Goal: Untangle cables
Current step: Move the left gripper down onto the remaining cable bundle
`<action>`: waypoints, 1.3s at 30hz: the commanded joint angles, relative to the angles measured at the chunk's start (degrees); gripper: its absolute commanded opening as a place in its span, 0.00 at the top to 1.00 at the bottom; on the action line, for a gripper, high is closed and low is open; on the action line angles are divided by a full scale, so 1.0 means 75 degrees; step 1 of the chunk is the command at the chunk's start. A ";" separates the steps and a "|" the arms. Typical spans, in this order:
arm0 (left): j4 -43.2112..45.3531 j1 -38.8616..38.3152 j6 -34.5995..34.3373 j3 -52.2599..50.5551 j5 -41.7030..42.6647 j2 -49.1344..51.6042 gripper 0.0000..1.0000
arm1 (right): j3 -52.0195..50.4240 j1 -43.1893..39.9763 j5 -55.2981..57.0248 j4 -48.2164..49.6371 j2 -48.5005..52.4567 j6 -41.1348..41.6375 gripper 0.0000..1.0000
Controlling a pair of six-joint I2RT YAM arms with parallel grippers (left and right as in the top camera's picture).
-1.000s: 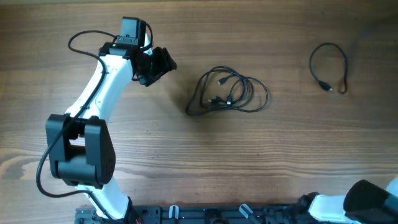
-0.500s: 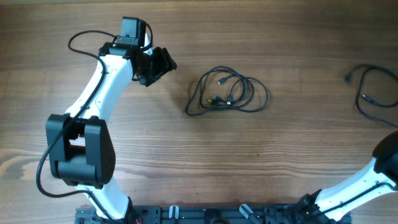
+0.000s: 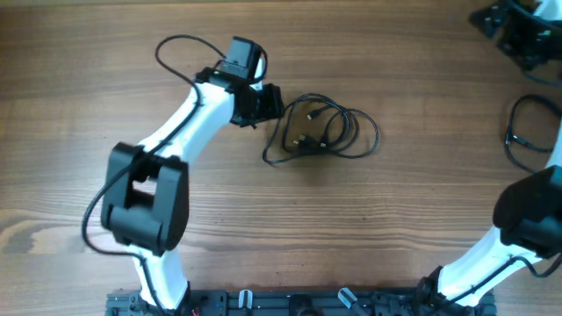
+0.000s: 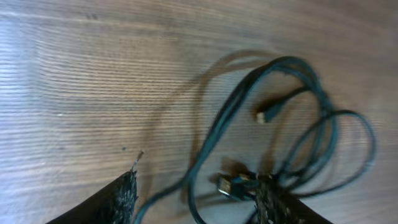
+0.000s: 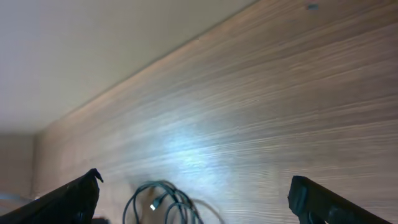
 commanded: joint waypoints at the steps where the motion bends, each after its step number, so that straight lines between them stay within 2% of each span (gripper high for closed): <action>1: 0.0294 -0.0052 0.0242 0.0012 -0.0187 0.0449 0.37 | 0.0076 0.0463 0.0533 -0.0117 -0.0169 -0.0175 0.00; 3: 0.0437 -0.0105 0.0268 0.0012 -0.0192 0.0621 0.38 | 0.0076 0.0632 0.0530 -0.0128 -0.0169 -0.0160 0.00; 6: 0.0519 -0.0204 0.0431 0.0012 -0.0286 0.0874 0.46 | 0.0076 0.0723 0.0533 -0.0213 -0.0169 -0.0160 0.00; 16: 0.0603 -0.0204 0.0434 0.0006 -0.0565 0.1215 0.47 | 0.0076 0.0723 0.0536 -0.0344 -0.0169 -0.0181 0.00; 22: 0.0589 -0.0204 0.0434 0.0003 -0.0568 0.1227 0.55 | 0.0076 0.0723 0.0536 -0.0356 -0.0169 -0.0178 0.00; 25: 0.0568 -0.0204 0.0431 0.0003 -0.0568 0.1227 0.65 | 0.0076 0.0723 0.0533 -0.0358 -0.0169 -0.0181 0.00; 28: 0.0542 -0.0204 0.0399 0.0006 -0.0565 0.1224 0.96 | 0.0076 0.0723 0.0530 -0.0402 -0.0169 -0.0175 0.00; 30: 0.0510 -0.0169 0.0399 0.0023 -0.0562 0.1157 0.96 | 0.0076 0.0723 0.0530 -0.0449 -0.0169 -0.0175 0.00; 33: 0.0122 0.0000 0.0344 0.0137 -0.0533 0.0568 0.96 | 0.0076 0.0772 0.0440 -0.0586 -0.0169 -0.0184 0.00; 39: -0.0988 0.0527 -0.0085 0.0189 -0.0157 -0.1953 0.96 | 0.0076 0.1708 0.0061 -0.0772 -0.0169 -0.0606 0.01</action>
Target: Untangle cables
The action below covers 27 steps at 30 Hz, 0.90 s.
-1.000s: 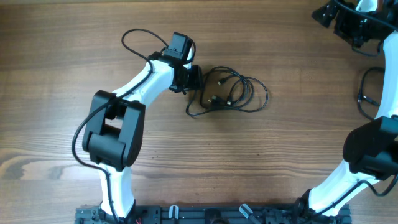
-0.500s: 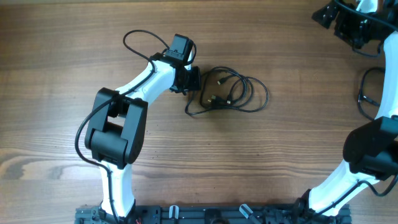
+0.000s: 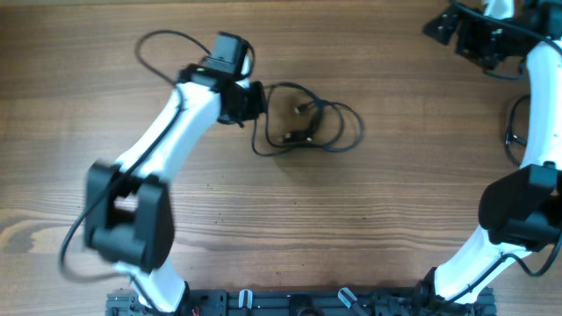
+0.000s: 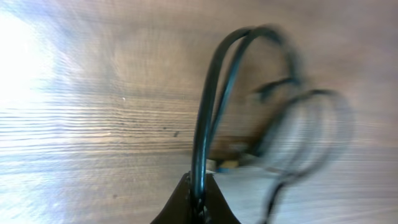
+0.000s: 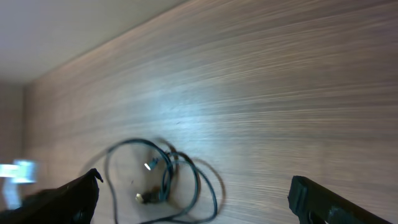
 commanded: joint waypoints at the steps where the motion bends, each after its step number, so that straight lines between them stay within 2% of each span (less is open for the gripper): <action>1: -0.0230 0.0297 -0.0539 0.0181 0.0323 -0.1431 0.96 | 0.0076 0.0571 -0.0335 -0.0050 -0.0169 -0.0271 0.00; 4: -0.0055 0.0612 -0.1276 0.0181 0.0933 -0.2200 0.96 | 0.0076 0.1241 -0.0851 -0.0052 -0.0169 -0.0662 0.00; 6: 0.0440 0.0912 -0.1722 0.0181 0.1964 -0.2617 0.96 | 0.0076 0.1664 -0.0927 -0.0047 -0.0169 -0.0667 0.00; 10: 0.1119 0.1137 -0.2693 0.0181 0.2955 -0.2897 0.96 | 0.0076 0.2060 -0.1297 0.0061 -0.0169 -0.0638 0.00; 13: 0.2186 0.1142 -0.3602 0.0181 0.4345 -0.2897 0.96 | 0.0076 0.2060 -0.1871 0.0152 -0.0169 -0.0638 0.00; 16: 0.3780 0.1142 -0.5275 0.0181 0.5508 -0.2897 0.96 | 0.0076 0.2060 -0.1874 0.0119 -0.0169 -0.0638 0.00; 19: 0.4296 0.1142 -0.6193 0.0181 0.5928 -0.2897 0.96 | 0.0076 0.2060 -0.2031 0.0131 -0.0169 -0.0644 0.00; 20: 0.4272 0.1142 -0.5782 0.0178 0.5933 -0.2894 0.96 | 0.0076 0.2060 -0.2180 0.0157 -0.0169 -0.0641 0.00; 23: 0.3302 0.1142 -0.3354 0.0178 0.5922 -0.2873 0.96 | 0.0076 0.2101 -0.2358 0.0146 -0.0169 -0.0664 0.00; 24: 0.2964 0.1142 -0.2824 0.0178 0.5896 -0.2873 0.96 | 0.0076 0.2133 -0.2358 0.0108 -0.0169 -0.0714 0.00; 27: 0.2795 0.1142 -0.2532 0.0178 0.5898 -0.2873 0.96 | 0.0076 0.2413 -0.2311 0.0099 -0.0169 -0.0836 0.00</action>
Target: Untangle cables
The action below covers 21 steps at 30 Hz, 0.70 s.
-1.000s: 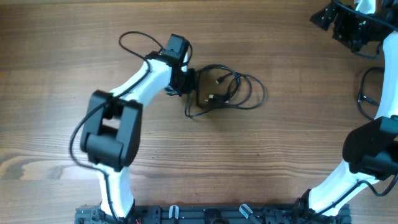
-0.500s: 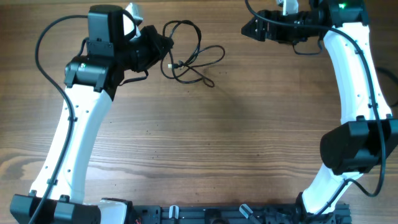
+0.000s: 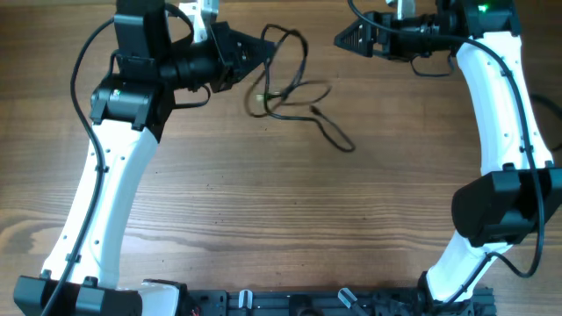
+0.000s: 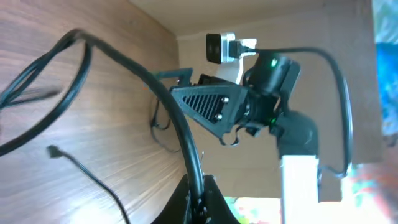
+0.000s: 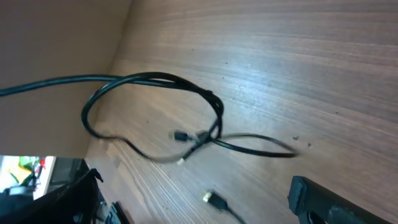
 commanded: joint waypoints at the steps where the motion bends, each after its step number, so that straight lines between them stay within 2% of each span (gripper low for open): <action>1: 0.0079 0.0050 0.0915 0.0108 0.0198 -0.0128 0.96 | 0.0076 0.0391 -0.0163 0.0044 -0.0169 -0.0239 0.00; 5: 0.0140 0.0050 0.0589 0.0108 0.0195 -0.0128 0.96 | 0.0076 0.1008 0.0519 0.0198 -0.0166 -0.0189 0.00; 7: 0.0172 0.0050 0.0047 0.0108 0.0195 -0.0128 0.96 | 0.0076 0.1282 0.0877 0.0723 -0.0166 0.0632 0.01; 10: 0.0230 0.0210 -0.0198 0.0108 0.0189 -0.0128 0.96 | 0.0076 0.1367 0.1644 0.0804 -0.0166 0.1437 0.04; 12: 0.0233 0.0402 -0.1227 0.0108 -0.0265 -0.0128 0.96 | 0.0076 0.1367 0.1862 0.0979 -0.0166 0.2241 0.05; 15: 0.0350 0.0455 -0.2634 0.0108 -0.0933 -0.0128 0.96 | 0.0076 0.1478 0.1673 0.1338 -0.0166 0.2620 0.05; 18: 0.0697 0.0440 -0.3529 0.0108 -0.1026 -0.0128 0.96 | 0.0067 0.2008 0.1766 0.1749 -0.0128 0.3290 0.08; 21: 0.1250 0.0440 -0.4433 0.0108 -0.1020 -0.0128 0.96 | -0.0055 0.2489 0.1827 0.2567 0.0137 0.4465 0.23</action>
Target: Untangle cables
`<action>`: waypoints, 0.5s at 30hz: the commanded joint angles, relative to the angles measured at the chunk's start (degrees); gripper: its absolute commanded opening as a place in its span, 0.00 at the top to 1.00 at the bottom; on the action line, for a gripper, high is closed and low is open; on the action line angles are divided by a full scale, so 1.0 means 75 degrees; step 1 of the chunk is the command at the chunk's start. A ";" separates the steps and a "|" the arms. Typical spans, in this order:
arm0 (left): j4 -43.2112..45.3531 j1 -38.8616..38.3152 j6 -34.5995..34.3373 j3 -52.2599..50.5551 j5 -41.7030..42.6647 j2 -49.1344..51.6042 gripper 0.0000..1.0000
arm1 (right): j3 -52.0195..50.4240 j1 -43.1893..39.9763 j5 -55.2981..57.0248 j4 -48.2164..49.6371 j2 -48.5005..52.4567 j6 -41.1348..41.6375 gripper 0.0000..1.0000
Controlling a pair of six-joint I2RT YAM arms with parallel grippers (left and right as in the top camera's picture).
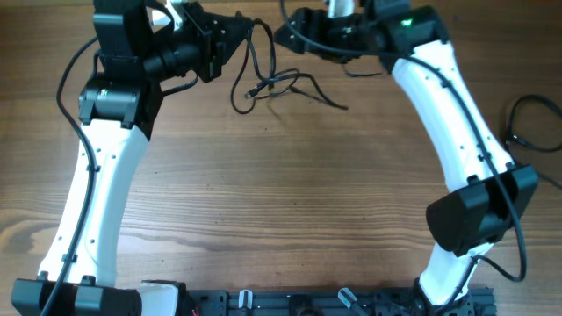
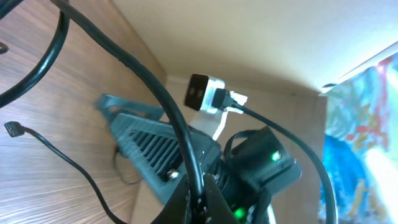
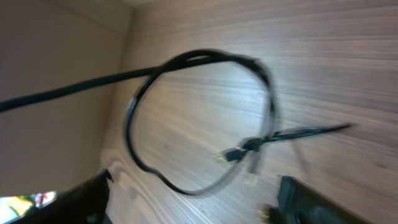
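A black cable tangle (image 1: 263, 81) hangs from my left gripper (image 1: 235, 31), which is raised at the top left of the overhead view. In the left wrist view the left gripper (image 2: 198, 186) is shut on a thick strand of the cable (image 2: 124, 56). My right gripper (image 1: 283, 33) is open and close beside the held strand, facing the left one. The right wrist view shows the right gripper (image 3: 193, 205) with its fingers wide apart. Beyond them the cable forms a loop (image 3: 205, 55) with small plugs (image 3: 233, 154) dangling over the wood.
A second black cable (image 1: 527, 132) lies at the table's right edge. The wooden table (image 1: 281, 202) runs under both arms. The arms' base rail (image 1: 290, 303) is at the bottom edge.
My right gripper has moved left, from a gap away to close beside the left gripper and the held strand. The left gripper has shifted slightly up and left, still shut on the cable.
My left gripper was open beside the cable heap on the table, with the right arm at the far right. Then the left gripper was shut on a strand. Then the cable was held up, with the right gripper near; now the grippers are close together.
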 commanded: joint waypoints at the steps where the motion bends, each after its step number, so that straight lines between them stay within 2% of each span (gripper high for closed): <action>1: 0.0495 0.0012 -0.1160 0.0108 -0.0070 -0.0122 0.96 | -0.0055 0.0417 -0.0090 0.0836 0.0224 0.1291 0.27; 6: 0.0656 0.0012 -0.1495 0.0108 -0.0067 -0.0122 0.96 | -0.0160 0.0819 -0.0087 0.2069 0.0676 0.2294 0.35; 9: 0.0653 0.0012 -0.1559 0.0108 -0.0038 -0.0122 0.96 | -0.0160 0.0924 0.0131 0.2690 0.1110 0.2999 0.48; 12: 0.0653 0.0012 -0.1667 0.0108 -0.0009 -0.0122 0.96 | -0.0160 0.0921 0.0309 0.2868 0.1443 0.2999 0.69; 13: 0.0647 0.0012 -0.1658 0.0108 -0.0009 -0.0122 0.96 | -0.0163 0.0909 0.0519 0.2716 0.1451 0.2949 0.80; 14: 0.0615 0.0020 -0.1492 0.0108 -0.0009 -0.0122 0.96 | -0.0163 0.0816 0.0796 0.2579 0.1448 0.2369 0.95; 15: 0.0437 0.0090 -0.0950 0.0108 -0.0015 -0.0122 0.96 | -0.0163 0.0615 0.0781 0.2518 0.1411 0.1985 0.96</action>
